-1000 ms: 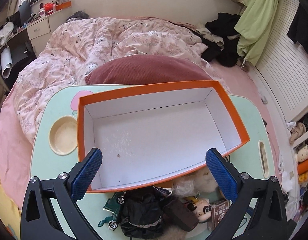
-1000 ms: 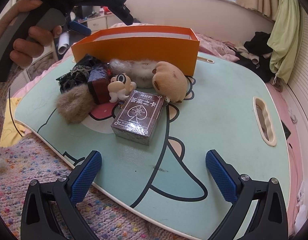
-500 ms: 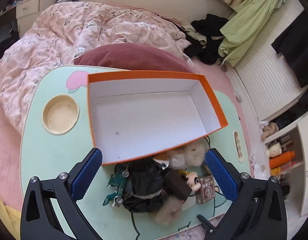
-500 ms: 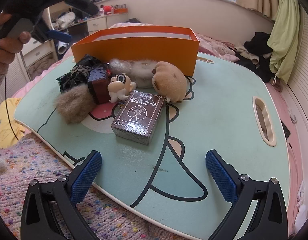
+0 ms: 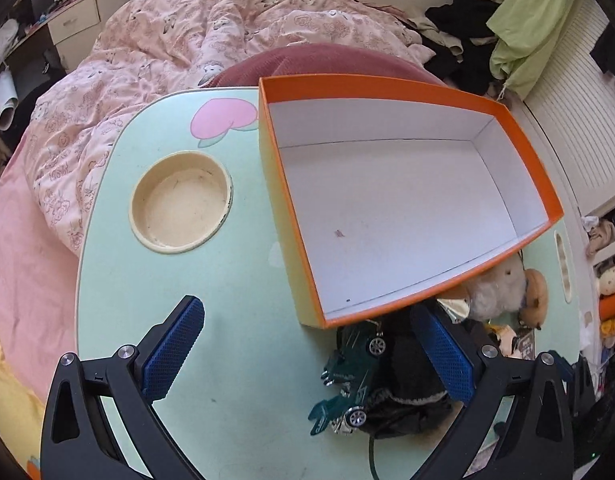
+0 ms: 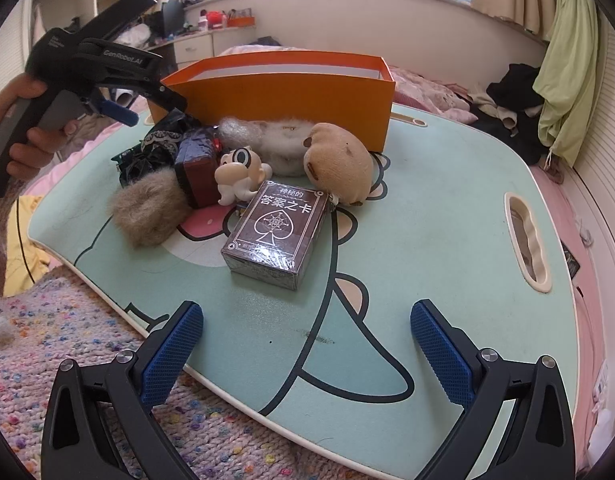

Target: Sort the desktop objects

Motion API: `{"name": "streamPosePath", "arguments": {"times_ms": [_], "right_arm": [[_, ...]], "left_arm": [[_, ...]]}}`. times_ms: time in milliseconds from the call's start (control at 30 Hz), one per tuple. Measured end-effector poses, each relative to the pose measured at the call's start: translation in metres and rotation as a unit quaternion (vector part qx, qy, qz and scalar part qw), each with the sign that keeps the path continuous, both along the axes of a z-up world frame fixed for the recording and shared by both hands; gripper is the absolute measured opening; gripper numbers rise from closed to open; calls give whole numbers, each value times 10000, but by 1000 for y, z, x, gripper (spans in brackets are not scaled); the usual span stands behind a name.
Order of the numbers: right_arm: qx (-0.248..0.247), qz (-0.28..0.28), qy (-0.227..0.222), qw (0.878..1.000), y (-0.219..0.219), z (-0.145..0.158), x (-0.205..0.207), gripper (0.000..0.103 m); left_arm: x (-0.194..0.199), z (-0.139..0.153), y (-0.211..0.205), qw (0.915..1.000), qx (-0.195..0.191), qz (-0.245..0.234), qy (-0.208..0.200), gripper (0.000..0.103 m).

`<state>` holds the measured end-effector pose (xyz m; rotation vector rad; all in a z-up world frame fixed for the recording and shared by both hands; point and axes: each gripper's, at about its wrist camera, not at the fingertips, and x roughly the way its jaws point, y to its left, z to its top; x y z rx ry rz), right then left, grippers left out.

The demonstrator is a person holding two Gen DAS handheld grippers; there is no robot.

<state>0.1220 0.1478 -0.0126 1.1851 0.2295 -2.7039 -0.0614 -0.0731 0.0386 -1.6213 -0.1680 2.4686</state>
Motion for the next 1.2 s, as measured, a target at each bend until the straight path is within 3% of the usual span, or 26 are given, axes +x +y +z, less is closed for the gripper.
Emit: {"name": "streamPosePath", "arguments": {"times_ms": [167,267,367,567,700,767,900,1000,1200], "right_arm": [[6,29,1,10000,0,0,0,103],[4,32,2,10000,0,0,0,103],[7,55,2,10000,0,0,0,103],[11,79,2,10000,0,0,-1,103],[15,95,2,10000,0,-1,0,103],[20,102,1,9999,0,-1,0,103],[22,121,4,9999,1,0,1,103],[20,140,3,9999,1,-1,1,103],[30,149,5,9999,2,-1,1,103]], "left_arm": [[4,4,-5,9996,55,164,213,103],[22,12,-11,9985,330,202,396,103],[52,18,-10,9971,325,41,682,103],[113,-4,-16,9947,408,-92,942,103],[134,-18,-13,9917,502,-239,1161,103],[134,-26,-5,9918,332,-346,1184,103],[138,-35,20,9834,-536,-679,1595,103],[143,-36,30,9775,-463,-819,1890,103],[142,-38,32,9757,-419,-973,1917,103]]}}
